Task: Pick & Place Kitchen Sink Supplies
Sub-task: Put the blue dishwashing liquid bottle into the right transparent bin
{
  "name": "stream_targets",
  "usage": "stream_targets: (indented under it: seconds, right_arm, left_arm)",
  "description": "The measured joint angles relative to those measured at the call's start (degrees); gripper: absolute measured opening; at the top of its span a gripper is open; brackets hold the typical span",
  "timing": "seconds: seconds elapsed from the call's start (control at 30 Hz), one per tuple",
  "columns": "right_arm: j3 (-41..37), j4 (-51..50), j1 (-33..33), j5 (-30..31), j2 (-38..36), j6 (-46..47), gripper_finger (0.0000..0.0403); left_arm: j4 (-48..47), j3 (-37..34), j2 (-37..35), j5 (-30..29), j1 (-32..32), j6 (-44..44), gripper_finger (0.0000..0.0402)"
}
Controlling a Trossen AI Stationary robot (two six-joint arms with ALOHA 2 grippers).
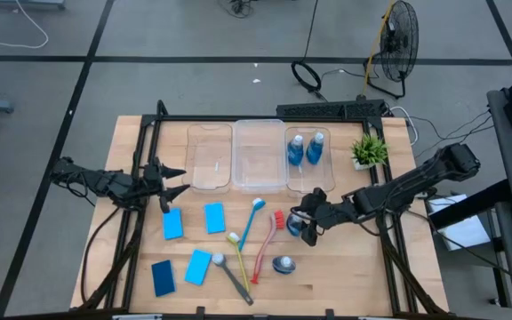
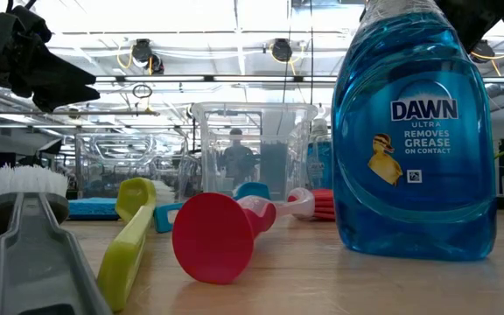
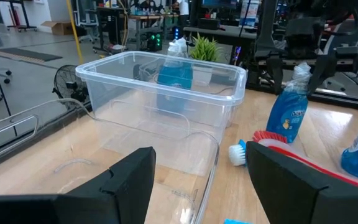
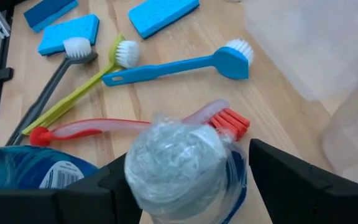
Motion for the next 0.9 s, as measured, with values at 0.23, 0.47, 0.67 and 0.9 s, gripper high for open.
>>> stream_targets:
  seconds: [0.23, 0.47, 0.67, 0.9]
  right_arm:
    - [0.0, 0.0, 0.0, -0.2, 0.0, 2.1, 0.0251]
    - [0.0, -0.1, 0.0, -0.1, 0.0, 4.2, 0.0251]
    - [0.0, -0.1, 0.0, 0.9, 0.0, 5.2, 0.0243]
    - [0.0, 0.0, 0.0, 3.0, -0.1, 5.3, 0.0165]
  left_arm:
    - [-0.3, 0.0, 0.0, 0.0, 0.0, 0.0, 0.0253]
    - [-0.3, 0.0, 0.0, 0.0, 0.0, 0.0, 0.0253]
    - [-0.3, 0.0, 0.0, 0.0, 0.0, -0.1, 0.0253]
    - [-0.3, 0.0, 0.0, 0.0, 0.0, -0.1, 0.0253]
